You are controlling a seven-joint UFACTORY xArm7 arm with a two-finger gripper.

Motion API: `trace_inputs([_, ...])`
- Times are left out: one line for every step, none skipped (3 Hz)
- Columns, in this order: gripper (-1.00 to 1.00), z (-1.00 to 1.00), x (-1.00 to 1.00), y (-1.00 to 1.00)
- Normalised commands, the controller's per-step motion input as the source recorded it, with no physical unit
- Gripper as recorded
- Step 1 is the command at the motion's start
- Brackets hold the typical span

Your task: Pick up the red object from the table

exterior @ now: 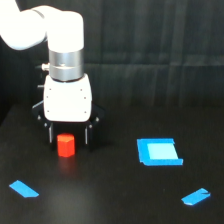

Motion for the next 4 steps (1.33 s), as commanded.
trace_inputs([0.58,-0.47,0.14,-0.12])
trace_inputs([-0.96,-0.45,0.21,0.04])
trace_inputs([-0.94,-0.27,0.08,0.00])
trace_inputs([-1.00,-0.17,0.22,0.04])
